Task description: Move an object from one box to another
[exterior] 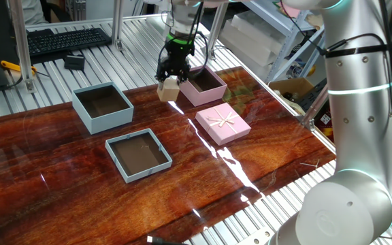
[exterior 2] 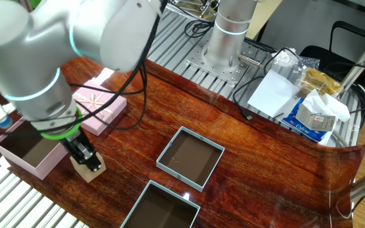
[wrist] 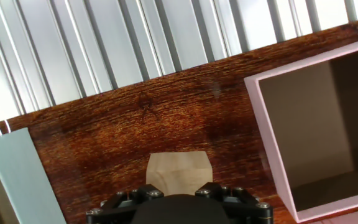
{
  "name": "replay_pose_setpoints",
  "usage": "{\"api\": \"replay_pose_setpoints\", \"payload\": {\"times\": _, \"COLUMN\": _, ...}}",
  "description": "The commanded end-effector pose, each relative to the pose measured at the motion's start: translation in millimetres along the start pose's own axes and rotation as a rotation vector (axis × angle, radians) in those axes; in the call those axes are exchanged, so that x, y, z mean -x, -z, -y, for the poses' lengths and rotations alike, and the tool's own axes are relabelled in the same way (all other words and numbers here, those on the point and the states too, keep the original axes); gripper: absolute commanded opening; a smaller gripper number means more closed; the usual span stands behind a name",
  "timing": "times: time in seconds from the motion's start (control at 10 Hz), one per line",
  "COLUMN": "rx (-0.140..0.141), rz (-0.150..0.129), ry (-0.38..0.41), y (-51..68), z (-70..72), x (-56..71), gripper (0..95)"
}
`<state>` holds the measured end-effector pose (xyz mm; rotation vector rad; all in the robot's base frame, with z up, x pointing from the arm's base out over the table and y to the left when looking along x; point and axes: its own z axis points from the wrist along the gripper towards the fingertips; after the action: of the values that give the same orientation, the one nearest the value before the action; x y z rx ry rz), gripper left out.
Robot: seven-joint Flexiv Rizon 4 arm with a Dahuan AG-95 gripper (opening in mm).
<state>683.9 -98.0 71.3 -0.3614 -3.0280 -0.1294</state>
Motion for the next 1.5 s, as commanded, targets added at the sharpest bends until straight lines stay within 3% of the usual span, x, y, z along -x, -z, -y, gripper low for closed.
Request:
{"api": "replay_pose_setpoints", "payload": {"times": 0.1, "rx": -0.047, "rz": 0.037, "ry": 0.045, "y": -0.4, "z": 0.0, "x": -0.5, "gripper": 0.0}}
{"api": "replay_pose_setpoints", "payload": {"times": 0.7, "rx": -0.048, "rz": 0.04, "ry": 0.135, "y": -0.4, "z": 0.0, "x": -0.5, "gripper": 0.0}}
{"api": "replay_pose_setpoints", "payload": {"times": 0.8, "rx": -0.073, "rz": 0.047, "ry": 0.136, "y": -0.4, "z": 0.0, "x": -0.5, "gripper": 0.0}}
{"api": "replay_pose_setpoints", "payload": {"times": 1.5, "rx": -0.073, "rz": 0.046, "ry": 0.127, "y": -0.4, "z": 0.0, "x": -0.5, "gripper": 0.0}}
